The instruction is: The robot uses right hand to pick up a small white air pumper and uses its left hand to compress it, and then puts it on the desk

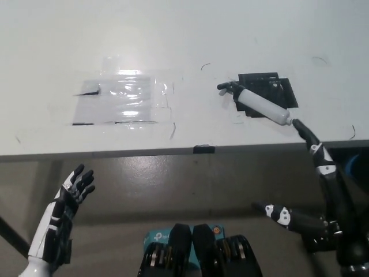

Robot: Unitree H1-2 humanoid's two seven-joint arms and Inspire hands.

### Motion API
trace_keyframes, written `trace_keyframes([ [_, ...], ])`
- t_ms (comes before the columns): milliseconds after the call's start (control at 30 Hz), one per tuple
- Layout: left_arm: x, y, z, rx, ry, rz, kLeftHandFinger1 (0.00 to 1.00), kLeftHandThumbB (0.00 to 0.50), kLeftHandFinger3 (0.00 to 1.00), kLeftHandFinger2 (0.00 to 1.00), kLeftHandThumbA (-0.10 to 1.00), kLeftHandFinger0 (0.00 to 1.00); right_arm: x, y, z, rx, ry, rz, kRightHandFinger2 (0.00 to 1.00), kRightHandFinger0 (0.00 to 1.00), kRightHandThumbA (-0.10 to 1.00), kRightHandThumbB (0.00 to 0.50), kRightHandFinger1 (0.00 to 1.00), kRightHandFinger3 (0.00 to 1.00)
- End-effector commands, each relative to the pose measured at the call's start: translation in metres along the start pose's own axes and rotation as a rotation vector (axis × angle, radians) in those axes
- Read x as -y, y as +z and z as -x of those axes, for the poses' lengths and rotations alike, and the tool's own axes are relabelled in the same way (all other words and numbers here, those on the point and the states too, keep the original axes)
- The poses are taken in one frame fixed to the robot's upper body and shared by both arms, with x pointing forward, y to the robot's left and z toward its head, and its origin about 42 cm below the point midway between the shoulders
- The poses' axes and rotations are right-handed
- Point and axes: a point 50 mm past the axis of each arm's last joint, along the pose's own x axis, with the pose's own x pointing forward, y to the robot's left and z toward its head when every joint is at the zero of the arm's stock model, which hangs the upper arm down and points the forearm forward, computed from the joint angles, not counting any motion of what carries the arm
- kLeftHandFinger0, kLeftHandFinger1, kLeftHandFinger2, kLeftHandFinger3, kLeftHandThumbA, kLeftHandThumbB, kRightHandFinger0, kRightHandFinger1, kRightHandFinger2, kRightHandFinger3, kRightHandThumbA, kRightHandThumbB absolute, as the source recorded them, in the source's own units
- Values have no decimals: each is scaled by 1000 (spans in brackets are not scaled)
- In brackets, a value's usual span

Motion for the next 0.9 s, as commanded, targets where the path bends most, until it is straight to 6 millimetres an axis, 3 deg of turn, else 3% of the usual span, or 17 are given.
trace_keyframes([
  [0, -8, 5, -6, 59, 30, -25, 1000, 166, 1000, 1000, 1000, 1000, -4, -3, -9, 72, -47, -18, 1000, 1000, 1000, 238, 1000, 1000],
  [100, -13, 5, -6, 53, 42, -29, 1000, 181, 1000, 1000, 1000, 1000, -14, -18, -13, 44, -23, -46, 1000, 1000, 1000, 241, 1000, 1000],
  [200, -15, 2, -6, 51, 45, -23, 1000, 153, 1000, 1000, 1000, 1000, -22, -30, -16, -23, -5, -83, 1000, 1000, 1000, 286, 1000, 1000],
  [400, -19, -1, -8, 48, 49, -40, 1000, 183, 1000, 1000, 1000, 1000, -38, -52, -22, -86, 13, -99, 1000, 1000, 1000, 277, 1000, 1000],
  [467, -18, -4, -8, 45, 51, -30, 1000, 172, 1000, 1000, 1000, 1000, -42, -60, -23, -116, 27, -125, 1000, 1000, 1000, 274, 1000, 1000],
  [633, -17, -8, -3, 31, 60, -20, 1000, 180, 1000, 1000, 1000, 1000, -47, -69, -17, -152, 56, -115, 1000, 1000, 1000, 261, 1000, 1000],
  [733, -16, -7, -3, 27, 62, -19, 1000, 168, 1000, 1000, 1000, 1000, -47, -74, -15, -183, 58, -93, 1000, 1000, 1000, 292, 1000, 1000],
  [867, -14, -10, -3, 20, 59, -23, 1000, 159, 1000, 1000, 1000, 1000, -48, -78, -8, -209, 49, -109, 1000, 1000, 1000, 270, 1000, 1000],
])
